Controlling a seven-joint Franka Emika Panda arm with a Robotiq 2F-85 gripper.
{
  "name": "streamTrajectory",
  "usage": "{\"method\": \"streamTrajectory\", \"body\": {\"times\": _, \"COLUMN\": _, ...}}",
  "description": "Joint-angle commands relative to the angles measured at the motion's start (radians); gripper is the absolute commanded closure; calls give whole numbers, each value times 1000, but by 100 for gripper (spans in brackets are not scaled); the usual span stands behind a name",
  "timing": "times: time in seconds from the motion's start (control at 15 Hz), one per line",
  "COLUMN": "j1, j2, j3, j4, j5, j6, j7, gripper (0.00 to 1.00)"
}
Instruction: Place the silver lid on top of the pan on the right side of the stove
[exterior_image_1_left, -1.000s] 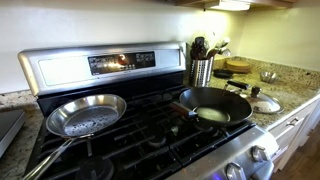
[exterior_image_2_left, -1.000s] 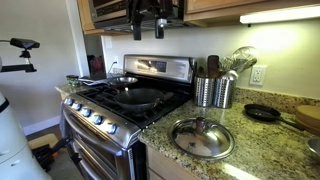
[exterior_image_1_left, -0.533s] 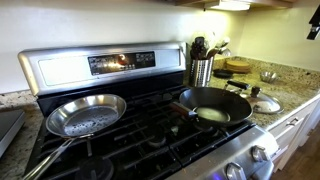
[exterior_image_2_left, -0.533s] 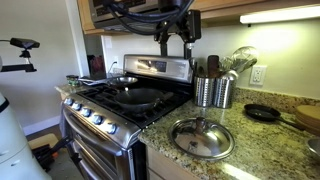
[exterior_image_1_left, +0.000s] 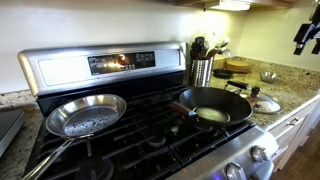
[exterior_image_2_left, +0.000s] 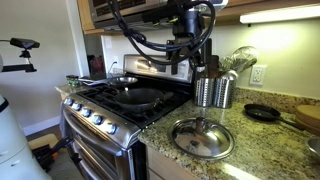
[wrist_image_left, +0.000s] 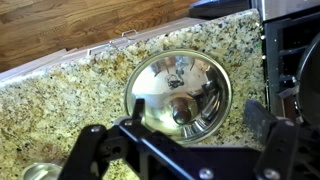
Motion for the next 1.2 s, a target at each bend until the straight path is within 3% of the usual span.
{"method": "streamTrajectory", "body": {"times": 0.0, "j1": -22, "j2": 2, "j3": 22, "j4": 1, "j5": 7, "j6": -1, "j7": -6, "gripper": 0}}
{"method": "streamTrajectory", "body": {"times": 0.27, "j1": -22, "j2": -1, "j3": 24, "j4": 2, "j5": 7, "j6": -1, "j7": -6, "gripper": 0}}
{"method": "streamTrajectory", "body": {"times": 0.4, "j1": -27, "j2": 28, "j3": 38, "j4": -12, "j5": -1, "j6": 53, "j7": 63, "gripper": 0}}
{"method": "streamTrajectory", "body": {"times": 0.73, "j1": -17, "j2": 175, "j3": 53, "j4": -4, "j5": 15, "j6": 172, "j7": 91, "gripper": 0}}
{"method": "streamTrajectory", "body": {"times": 1.13, "j1": -23, "j2": 339, "j3": 60, "j4": 43, "j5": 114, "j6": 305, "j7": 5, "gripper": 0}}
